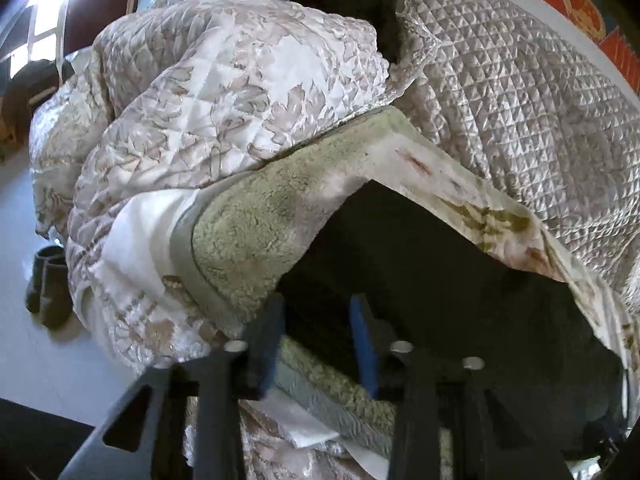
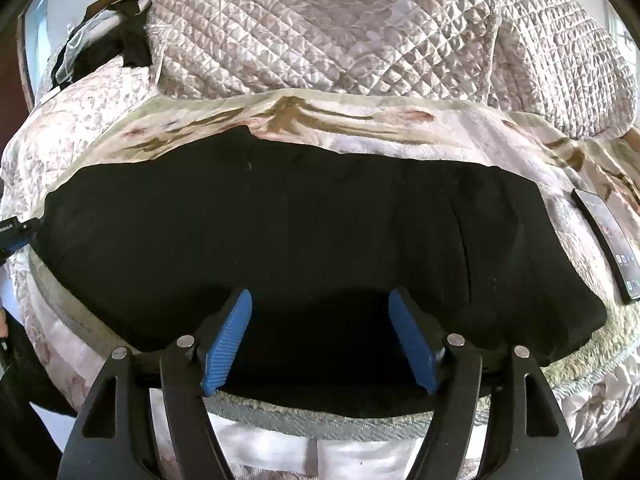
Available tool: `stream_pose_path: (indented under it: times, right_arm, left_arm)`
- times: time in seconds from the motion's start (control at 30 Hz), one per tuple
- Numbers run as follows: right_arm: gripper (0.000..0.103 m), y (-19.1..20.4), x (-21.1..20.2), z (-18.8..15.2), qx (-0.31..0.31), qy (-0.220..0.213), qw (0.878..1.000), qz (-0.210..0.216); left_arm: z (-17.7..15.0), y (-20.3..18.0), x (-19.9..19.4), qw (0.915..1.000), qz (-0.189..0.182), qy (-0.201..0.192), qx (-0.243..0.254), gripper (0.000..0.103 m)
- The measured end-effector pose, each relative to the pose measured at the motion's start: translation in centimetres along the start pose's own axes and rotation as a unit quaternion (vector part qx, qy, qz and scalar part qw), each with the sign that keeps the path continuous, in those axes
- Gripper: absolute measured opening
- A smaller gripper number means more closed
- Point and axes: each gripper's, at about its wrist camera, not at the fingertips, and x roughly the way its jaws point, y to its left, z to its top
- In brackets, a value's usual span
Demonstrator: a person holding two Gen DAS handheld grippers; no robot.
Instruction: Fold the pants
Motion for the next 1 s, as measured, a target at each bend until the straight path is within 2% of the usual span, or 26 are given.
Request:
stream_pose_path:
  times: [0.03, 0.13, 0.3, 0.43, 0.5, 0.57, 0.6, 0.63, 0.7, 0.77, 0.87, 1.0]
  right_arm:
    - [0.071, 0.0, 0.0, 0.0, 0.000, 0.000, 1.000, 0.001]
    - [0.071, 0.0, 0.0, 0.0, 0.000, 0.000, 1.000, 0.000]
    - [0.071, 0.0, 0.0, 0.2, 0.007, 0.001, 1.000, 0.007]
    - [0.071, 0.1, -0.1, 0.2, 0.012, 0.000, 1.000, 0.009]
    - [0.071, 0.0, -0.2, 0.2, 0.014, -0.001, 1.000, 0.012]
    - [0.071, -0.3, -0.5, 0.4, 0.027, -0.005, 0.999, 0.022]
    - [0.071, -0.4, -0.5, 0.5, 0.035, -0.008, 0.999, 0.028]
    - [0.071, -0.6, -0.7, 0.6, 0.042, -0.012, 0.999, 0.031]
    - [0.071, -0.8, -0.9, 0.8, 0.051, -0.021, 0.998, 0.036]
    - [0.071, -0.8, -1.5, 0.8, 0.051, -0.031, 0.998, 0.035]
    - [0.071, -0.6, -1.7, 0.9, 0.045, -0.039, 0.998, 0.035]
    - [0.071, -0.6, -1.4, 0.8, 0.049, -0.031, 0.998, 0.039]
  left_arm:
    - [0.1, 0.0, 0.1, 1.0000, 0.004, 0.000, 0.000, 0.013]
    - [0.4, -0.1, 0.0, 0.9998, 0.016, -0.007, 0.007, 0.006]
    - [0.0, 0.1, -1.9, 0.9986, 0.039, -0.033, 0.015, 0.003]
    - [-0.3, 0.7, -0.8, 0.9990, 0.044, -0.005, 0.012, 0.005]
    - [-0.1, 1.0, -1.4, 0.9983, 0.056, -0.014, 0.006, 0.006]
    - [0.3, 1.7, -1.8, 0.9986, 0.050, -0.012, -0.014, 0.011]
    - [0.5, 2.0, -1.9, 0.9990, 0.036, -0.008, -0.026, 0.020]
    - [0.7, 2.1, -2.0, 0.9993, 0.022, -0.005, -0.031, 0.038]
    - [1.1, 1.9, -2.1, 0.9995, 0.005, -0.010, -0.029, 0.057]
    - [1.4, 1.6, -1.8, 0.9997, 0.004, -0.004, -0.023, 0.061]
    - [1.6, 1.4, -0.1, 0.9991, 0.008, 0.033, -0.024, 0.063]
    - [1.1, 0.6, 0.2, 0.9992, 0.025, 0.032, -0.005, 0.064]
